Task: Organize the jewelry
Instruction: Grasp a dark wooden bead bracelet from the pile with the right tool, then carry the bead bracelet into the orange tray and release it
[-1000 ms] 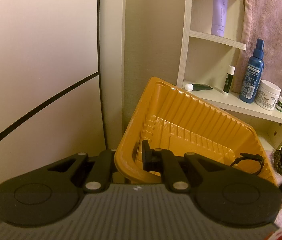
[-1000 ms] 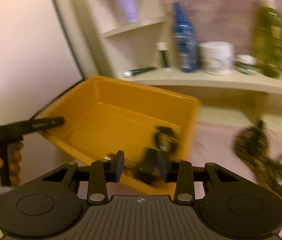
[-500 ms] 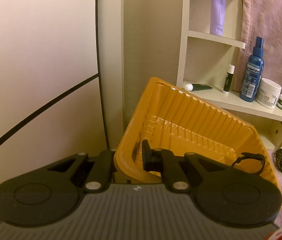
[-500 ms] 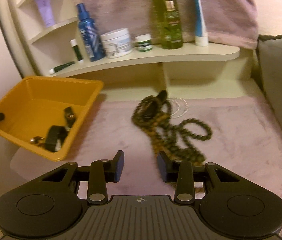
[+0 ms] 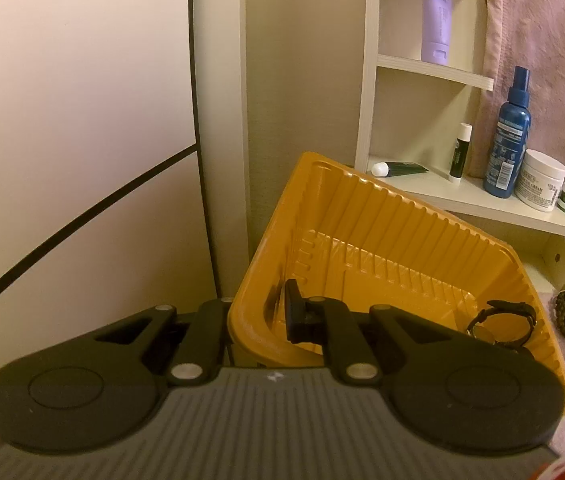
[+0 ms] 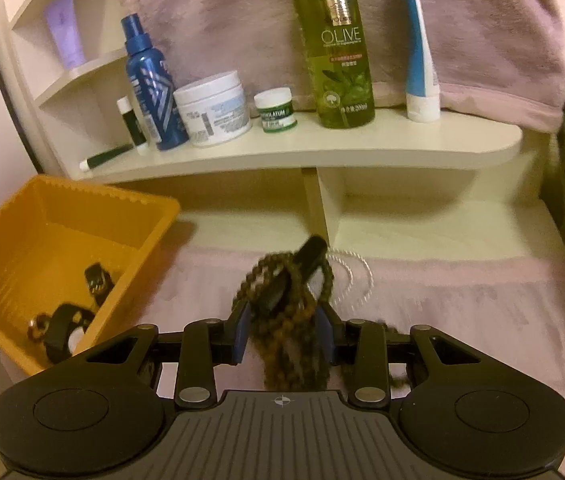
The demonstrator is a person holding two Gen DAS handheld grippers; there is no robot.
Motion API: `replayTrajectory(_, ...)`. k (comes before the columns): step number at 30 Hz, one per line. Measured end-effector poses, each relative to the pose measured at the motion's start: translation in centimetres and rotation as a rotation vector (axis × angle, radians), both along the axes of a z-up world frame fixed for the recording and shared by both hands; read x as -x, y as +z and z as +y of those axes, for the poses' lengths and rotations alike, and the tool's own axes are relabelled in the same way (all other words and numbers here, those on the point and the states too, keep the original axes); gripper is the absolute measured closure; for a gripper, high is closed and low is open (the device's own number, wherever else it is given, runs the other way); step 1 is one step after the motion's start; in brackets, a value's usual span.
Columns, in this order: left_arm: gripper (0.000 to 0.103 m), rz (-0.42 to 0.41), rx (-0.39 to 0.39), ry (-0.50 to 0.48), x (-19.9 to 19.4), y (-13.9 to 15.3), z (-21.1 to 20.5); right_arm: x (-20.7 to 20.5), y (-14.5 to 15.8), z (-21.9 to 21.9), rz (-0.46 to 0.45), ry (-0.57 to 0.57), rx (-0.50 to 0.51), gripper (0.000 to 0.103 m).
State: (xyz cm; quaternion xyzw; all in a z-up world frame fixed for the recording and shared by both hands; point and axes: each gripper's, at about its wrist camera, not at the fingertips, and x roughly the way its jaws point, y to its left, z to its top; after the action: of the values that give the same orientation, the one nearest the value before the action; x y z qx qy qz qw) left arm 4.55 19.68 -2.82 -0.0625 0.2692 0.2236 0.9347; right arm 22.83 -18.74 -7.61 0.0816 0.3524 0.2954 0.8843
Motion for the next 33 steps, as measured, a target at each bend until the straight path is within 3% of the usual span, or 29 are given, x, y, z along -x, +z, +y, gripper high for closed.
replayTrajectory(8, 0.093, 0.009, 0.001, 0.003, -0.2, 0.0, 0.0, -2.2, -1.4, 0.5, 0.051, -0.018, -0.059, 0.067)
replayTrajectory(13, 0.093, 0.010, 0.002, 0.005, -0.3, -0.1, 0.0, -1.4, -1.2, 1.2, 0.005, 0.018, -0.048, 0.095)
replayTrajectory(16, 0.093, 0.009, 0.002, 0.005, -0.3, -0.1, 0.0, -0.6, -0.7, 1.4, -0.026, 0.025, -0.031, 0.096)
replayTrajectory(25, 0.093, 0.006, -0.002, 0.003, -0.4, -0.2, -0.1, 1.9, 3.6, 0.9, -0.067, 0.010, -0.122, 0.096)
replayTrajectory(33, 0.093, -0.001, 0.001, 0.000, -0.2, -0.4, -0.1, 3.9, 8.1, 4.3, -0.090, 0.093, -0.219, 0.096)
